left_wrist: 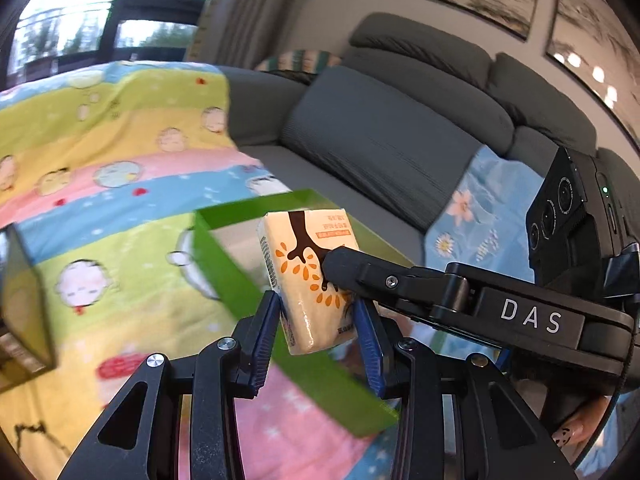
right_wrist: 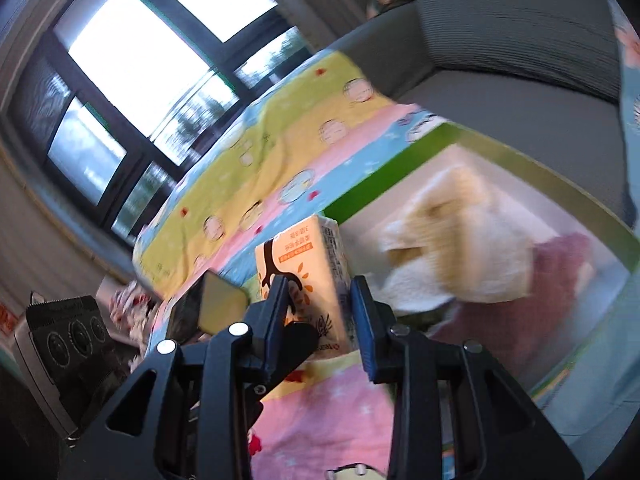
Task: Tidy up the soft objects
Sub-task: 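Carry the juice carton with the right gripper into the green box, then open the right gripper to drop the carton and withdraw, then move the right tool to the red-white knit cup and grasp it, then carry the knit cup into the green box and open the right gripper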
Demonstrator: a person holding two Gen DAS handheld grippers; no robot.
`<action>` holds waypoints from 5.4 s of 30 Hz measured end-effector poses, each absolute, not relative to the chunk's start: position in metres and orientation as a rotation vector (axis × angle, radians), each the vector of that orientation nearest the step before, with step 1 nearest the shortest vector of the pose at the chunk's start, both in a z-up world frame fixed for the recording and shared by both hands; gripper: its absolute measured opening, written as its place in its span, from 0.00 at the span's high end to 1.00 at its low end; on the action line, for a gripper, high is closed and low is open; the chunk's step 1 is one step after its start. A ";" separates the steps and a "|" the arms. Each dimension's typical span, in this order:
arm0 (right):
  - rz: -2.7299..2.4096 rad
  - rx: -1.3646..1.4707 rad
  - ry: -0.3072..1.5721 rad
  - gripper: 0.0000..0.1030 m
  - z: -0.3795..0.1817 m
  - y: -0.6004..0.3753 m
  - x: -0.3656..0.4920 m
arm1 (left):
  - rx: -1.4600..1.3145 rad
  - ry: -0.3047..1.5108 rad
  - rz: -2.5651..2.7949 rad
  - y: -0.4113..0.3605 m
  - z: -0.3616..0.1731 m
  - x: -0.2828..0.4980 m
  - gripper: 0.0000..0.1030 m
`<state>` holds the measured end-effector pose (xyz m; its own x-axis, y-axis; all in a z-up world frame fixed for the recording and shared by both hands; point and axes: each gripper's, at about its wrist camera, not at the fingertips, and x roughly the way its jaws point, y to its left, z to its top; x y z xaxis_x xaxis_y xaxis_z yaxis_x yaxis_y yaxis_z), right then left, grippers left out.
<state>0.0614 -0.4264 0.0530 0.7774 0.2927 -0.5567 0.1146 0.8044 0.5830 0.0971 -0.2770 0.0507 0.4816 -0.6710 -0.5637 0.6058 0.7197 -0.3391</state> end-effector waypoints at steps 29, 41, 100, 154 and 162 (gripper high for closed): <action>-0.157 0.713 0.674 0.69 0.038 -0.484 0.034 | -0.055 0.798 -0.869 -0.329 0.036 0.100 0.62; -0.068 0.700 0.596 0.19 0.057 -0.468 0.030 | -0.078 0.792 -0.651 -0.254 0.044 0.099 0.30; 0.272 0.491 1.138 0.55 -0.025 -0.311 0.149 | -0.238 0.968 -0.329 -0.158 -0.036 0.118 0.59; -0.110 0.791 0.702 0.63 0.017 -0.489 0.059 | -0.041 0.839 -0.775 -0.350 0.016 0.121 0.61; -0.105 0.709 0.703 0.54 0.022 -0.479 0.067 | -0.057 0.855 -0.730 -0.334 0.022 0.117 0.61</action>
<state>0.0665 -0.4788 0.0223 0.7682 0.1409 -0.6245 0.3170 0.7637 0.5623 0.1168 -0.3336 0.0221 0.4323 -0.6075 -0.6664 0.5633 0.7590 -0.3264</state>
